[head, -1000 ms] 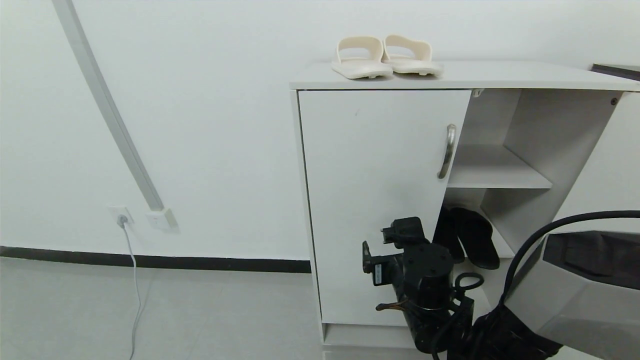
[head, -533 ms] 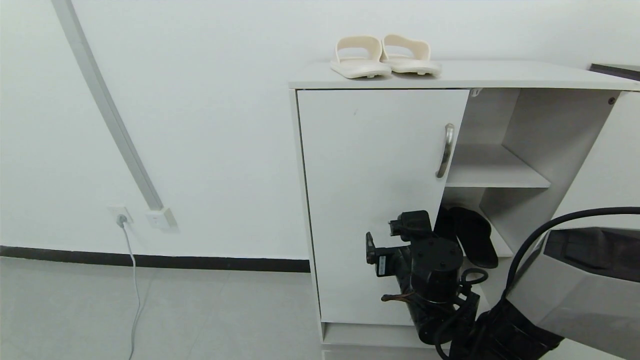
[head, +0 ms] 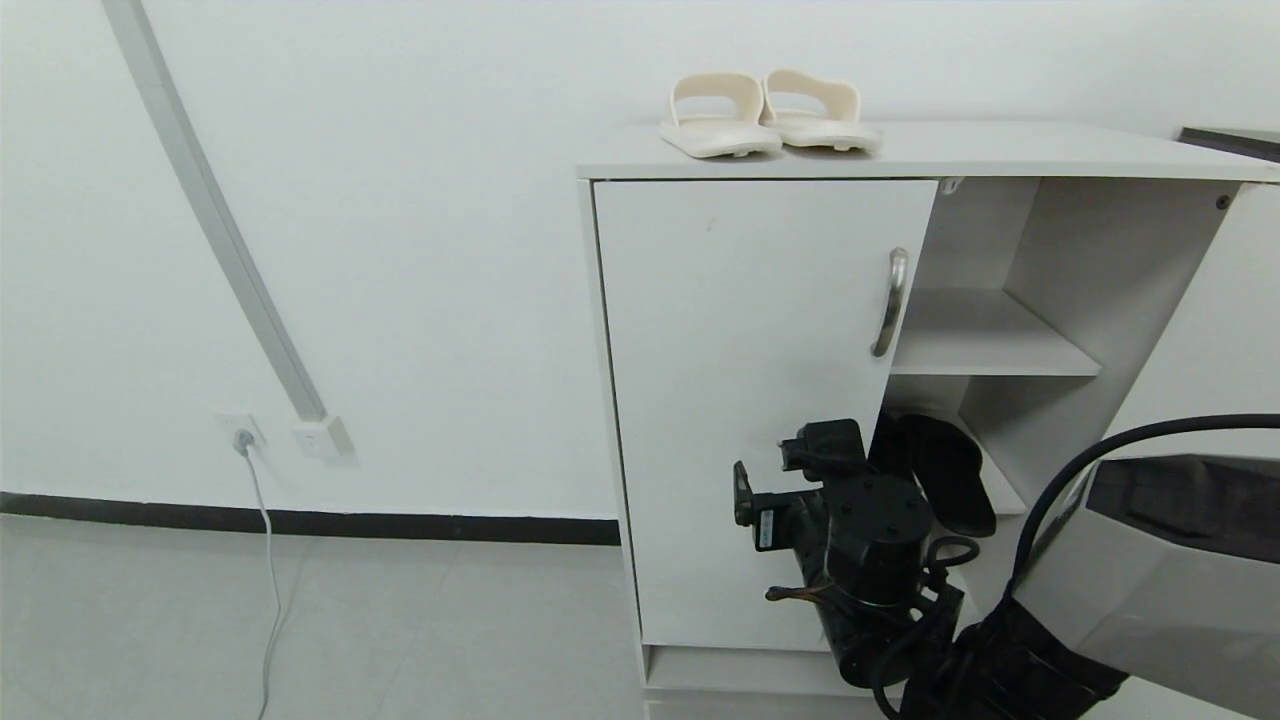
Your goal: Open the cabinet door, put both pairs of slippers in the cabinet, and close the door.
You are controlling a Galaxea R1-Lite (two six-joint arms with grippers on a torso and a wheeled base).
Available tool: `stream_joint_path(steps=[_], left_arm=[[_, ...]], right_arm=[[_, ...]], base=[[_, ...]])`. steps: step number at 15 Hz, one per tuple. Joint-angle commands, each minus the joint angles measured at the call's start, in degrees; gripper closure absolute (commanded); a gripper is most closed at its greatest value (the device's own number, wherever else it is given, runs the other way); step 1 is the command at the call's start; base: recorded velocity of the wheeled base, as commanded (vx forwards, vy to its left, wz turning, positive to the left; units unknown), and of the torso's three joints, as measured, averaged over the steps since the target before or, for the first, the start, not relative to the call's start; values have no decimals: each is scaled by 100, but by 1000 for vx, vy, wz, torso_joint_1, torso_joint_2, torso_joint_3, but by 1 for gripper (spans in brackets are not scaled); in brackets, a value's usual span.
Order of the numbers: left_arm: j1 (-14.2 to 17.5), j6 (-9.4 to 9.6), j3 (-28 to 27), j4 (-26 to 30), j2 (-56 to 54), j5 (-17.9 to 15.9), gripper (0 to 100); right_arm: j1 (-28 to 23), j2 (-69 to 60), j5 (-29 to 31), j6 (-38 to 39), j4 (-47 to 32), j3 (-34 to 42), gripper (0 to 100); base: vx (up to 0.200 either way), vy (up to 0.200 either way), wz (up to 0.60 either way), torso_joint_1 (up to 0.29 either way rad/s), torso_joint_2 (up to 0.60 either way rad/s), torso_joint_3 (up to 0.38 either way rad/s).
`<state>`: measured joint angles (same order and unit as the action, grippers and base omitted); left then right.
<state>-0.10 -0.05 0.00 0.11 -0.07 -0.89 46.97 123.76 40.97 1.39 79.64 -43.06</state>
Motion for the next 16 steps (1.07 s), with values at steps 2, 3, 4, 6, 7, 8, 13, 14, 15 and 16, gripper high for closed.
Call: stream_joint_path(steps=[2,3,4,6,7,8,13,14,15,16], left_arm=[[1,-4,0,-2,7,1,100],[1,-4,0,-2,7,1,100],[1,-4,0,-2,7,1,100],[1,-4,0,-2,7,1,100],[1,-4,0,-2,7,1,100],[1,-4,0,-2,7,1,100],[1,-4,0,-2,7,1,100],[1,-4,0,-2,7,1,100],[1,-4,0,-2,7,1,100],[1,-4,0,-2,7,1,100]], right_arm=[[5,-1,7,2,16,8,0],[5,-1,7,2,16,8,0],[5,-1,7,2,25,25,0],[5,-10,7,2,25,43,0],[5,-10,-2,2,25,52,0],[5,-1,-2,2,25,78,0],[5,8,-2,2,25,78,0],[5,8,-2,2,16,78,0],[5,34,-19,2,16,78,0],[5,52,-37,2,16,78,0]], base=[[0,0,0,5,-180,-241],[0,0,0,32,-413,-344],[0,0,0,32,-442,-354],[0,0,0,58,-439,-359],[0,0,0,95,-447,-364],[0,0,0,90,-452,-354],[0,0,0,124,-460,-335],[0,0,0,149,-481,-330],[0,0,0,159,-481,-320],[0,0,0,163,-491,-320]])
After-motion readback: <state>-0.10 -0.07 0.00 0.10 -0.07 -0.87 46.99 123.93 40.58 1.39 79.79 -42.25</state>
